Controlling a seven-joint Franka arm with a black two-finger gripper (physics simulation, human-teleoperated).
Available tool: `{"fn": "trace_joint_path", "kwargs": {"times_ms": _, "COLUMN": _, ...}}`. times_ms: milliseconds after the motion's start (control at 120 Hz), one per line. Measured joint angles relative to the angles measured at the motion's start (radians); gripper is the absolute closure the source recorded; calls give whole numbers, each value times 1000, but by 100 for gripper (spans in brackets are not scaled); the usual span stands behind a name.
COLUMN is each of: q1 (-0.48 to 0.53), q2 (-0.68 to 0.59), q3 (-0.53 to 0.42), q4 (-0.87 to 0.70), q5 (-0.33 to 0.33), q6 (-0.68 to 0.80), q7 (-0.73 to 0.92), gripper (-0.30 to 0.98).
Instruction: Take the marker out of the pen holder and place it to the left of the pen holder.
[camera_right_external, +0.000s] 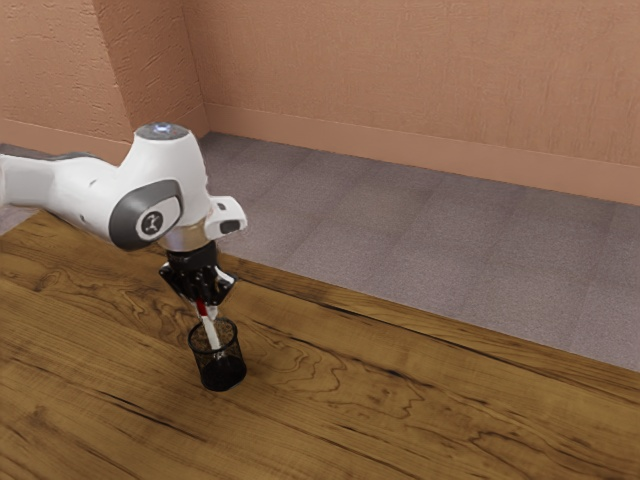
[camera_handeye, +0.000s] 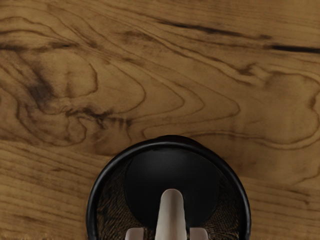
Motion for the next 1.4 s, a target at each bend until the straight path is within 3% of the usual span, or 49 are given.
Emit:
{"fn": "trace_joint_path", "kwargs": {"times_ms": 233, "q1": 46, "q2": -124, "q3": 15, "q4": 130, "q5": 84, "q6": -120, "q7": -14, "gripper": 76}}
{"fn": "trace_joint_path", "kwargs": {"times_ms": 458, "q1": 209, "q2": 163, "q3": 57, "q4": 371, "q5": 97, "q6": -382, "q7": 22, "gripper": 76}}
{"fn": "trace_joint_path", "kwargs": {"times_ms": 833, "q1": 173, "q2": 534, "q3": 41, "q4": 672, "q5": 55, "q6": -714, "q7": 177, "gripper": 77}}
{"fn": "trace_joint_path", "kwargs": {"times_ms": 917, "q1": 173, "q2": 549, "q3": 39, "q4": 692, "q5": 39, "q6": -743, "q7": 209, "gripper": 58}}
{"fn": "trace_joint_path", "kwargs": {"times_ms": 1033, "q1": 171, "q2": 517, "q3": 40, "q4": 681, "q5": 22, "q6": -760, "q7": 244, "gripper": 34}}
{"fn": "trace_joint_path", "kwargs": {"times_ms": 1117, "q1": 152, "q2": 355, "q3": 53, "q4": 653, "q5": 24, "q6": -725, "q7": 266, "gripper": 23}}
{"fn": "trace_joint_path", "kwargs": {"times_ms": 1225, "q1": 98, "q2": 103, "q3": 79, "q4": 620, "q5": 26, "q6": -592, "q7": 290, "gripper": 14}}
{"fn": "trace_joint_path", "kwargs": {"times_ms": 1400, "q1": 27, "q2": -10, "q3": 78, "q4": 740, "q5": 32, "q6": -576, "q7": 274, "gripper": 6}}
